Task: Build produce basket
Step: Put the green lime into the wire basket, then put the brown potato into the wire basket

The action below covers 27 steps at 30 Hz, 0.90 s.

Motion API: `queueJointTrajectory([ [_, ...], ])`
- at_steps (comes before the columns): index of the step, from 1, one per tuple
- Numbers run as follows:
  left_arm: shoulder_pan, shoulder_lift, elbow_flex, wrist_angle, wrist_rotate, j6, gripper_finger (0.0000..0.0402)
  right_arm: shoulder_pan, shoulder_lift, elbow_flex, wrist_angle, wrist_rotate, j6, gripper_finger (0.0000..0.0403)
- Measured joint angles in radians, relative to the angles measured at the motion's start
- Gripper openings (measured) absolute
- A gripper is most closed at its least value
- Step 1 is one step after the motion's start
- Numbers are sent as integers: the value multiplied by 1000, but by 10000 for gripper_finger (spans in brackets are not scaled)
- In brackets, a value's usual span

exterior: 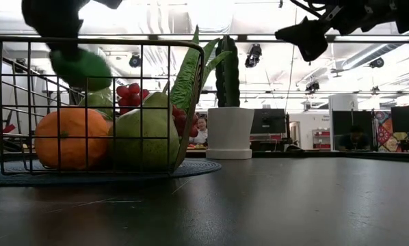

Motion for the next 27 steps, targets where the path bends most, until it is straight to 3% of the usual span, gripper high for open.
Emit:
queueJointTrajectory([
  [8,15,8,-12,2,20,27,153,0,6,0,-3,0,0,334],
  [19,26,8,-11,1,21,30,224,0,20,0,-2,1,1,334],
  [27,26,7,-1,-38,57,36,235,0,21,0,-3,0,22,334],
])
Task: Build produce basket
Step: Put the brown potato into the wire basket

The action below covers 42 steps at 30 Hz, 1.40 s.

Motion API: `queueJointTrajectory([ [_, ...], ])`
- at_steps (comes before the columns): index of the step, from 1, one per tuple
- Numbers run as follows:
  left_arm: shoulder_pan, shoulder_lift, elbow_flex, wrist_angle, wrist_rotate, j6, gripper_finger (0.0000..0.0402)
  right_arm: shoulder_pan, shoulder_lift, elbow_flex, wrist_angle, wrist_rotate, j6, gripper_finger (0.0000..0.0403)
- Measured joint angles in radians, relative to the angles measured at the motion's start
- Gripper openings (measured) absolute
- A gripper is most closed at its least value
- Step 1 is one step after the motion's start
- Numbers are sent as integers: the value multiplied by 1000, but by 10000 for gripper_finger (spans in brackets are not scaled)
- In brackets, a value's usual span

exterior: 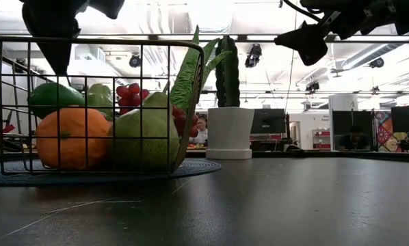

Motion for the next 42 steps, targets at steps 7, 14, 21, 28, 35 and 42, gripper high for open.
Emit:
queueJointTrajectory([
  [7,0,-5,42,-1,-9,82,235,0,-2,0,-6,-5,73,334],
  [14,-11,-5,94,160,-163,325,235,4,-2,12,-67,-125,300,334],
  [21,-15,-5,97,417,-251,706,235,80,44,137,-333,-131,514,334],
  [28,-15,-6,70,587,-406,1040,235,164,155,267,-703,-80,839,333],
  [35,-15,-6,66,600,-576,1096,235,290,208,332,-1102,-88,1180,333],
  [42,-14,-6,46,595,-664,1100,235,453,179,341,-1278,-86,1552,333],
])
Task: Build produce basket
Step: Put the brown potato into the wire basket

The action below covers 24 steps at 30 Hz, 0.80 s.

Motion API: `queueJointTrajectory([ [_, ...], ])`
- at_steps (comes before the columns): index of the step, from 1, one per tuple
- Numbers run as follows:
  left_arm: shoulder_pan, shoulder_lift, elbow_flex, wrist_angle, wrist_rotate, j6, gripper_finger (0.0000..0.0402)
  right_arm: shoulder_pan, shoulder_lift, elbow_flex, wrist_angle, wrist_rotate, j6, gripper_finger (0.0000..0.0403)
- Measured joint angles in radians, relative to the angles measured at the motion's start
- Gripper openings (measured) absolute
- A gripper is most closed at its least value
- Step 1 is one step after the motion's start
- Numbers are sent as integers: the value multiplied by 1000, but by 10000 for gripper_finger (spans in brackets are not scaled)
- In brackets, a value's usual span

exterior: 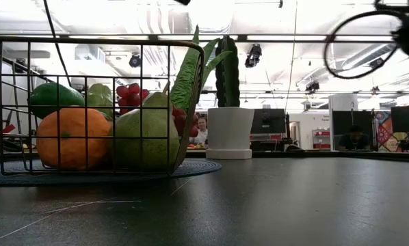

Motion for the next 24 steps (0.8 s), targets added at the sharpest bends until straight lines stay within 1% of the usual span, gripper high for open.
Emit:
queueJointTrajectory([
  [3,0,0,-14,-5,-68,0,235,57,-3,0,-8,-1,124,334],
  [11,1,-1,-77,1,-133,-30,235,163,-4,8,-6,-1,367,334],
  [19,1,-4,-117,-3,-240,-28,235,263,20,6,-4,-4,563,334],
  [24,1,-16,-122,-3,-250,-29,235,301,70,6,1,-8,635,333],
])
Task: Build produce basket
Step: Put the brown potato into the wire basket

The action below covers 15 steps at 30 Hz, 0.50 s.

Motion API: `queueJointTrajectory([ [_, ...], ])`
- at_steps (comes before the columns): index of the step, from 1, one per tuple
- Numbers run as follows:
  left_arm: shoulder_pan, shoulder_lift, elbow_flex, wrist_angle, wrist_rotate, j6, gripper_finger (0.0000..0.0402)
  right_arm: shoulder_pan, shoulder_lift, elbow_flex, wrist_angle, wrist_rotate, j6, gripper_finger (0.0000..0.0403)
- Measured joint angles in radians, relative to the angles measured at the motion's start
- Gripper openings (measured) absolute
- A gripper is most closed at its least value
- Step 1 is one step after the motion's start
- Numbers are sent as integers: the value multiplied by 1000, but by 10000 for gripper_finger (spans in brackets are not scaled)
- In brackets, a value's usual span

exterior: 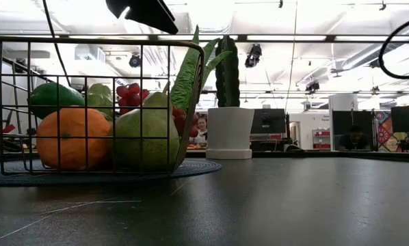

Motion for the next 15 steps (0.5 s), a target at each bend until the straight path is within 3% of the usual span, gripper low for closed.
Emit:
queueJointTrajectory([
  [15,0,-9,-4,1,0,-6,235,3,149,-1,7,-51,-25,327],
])
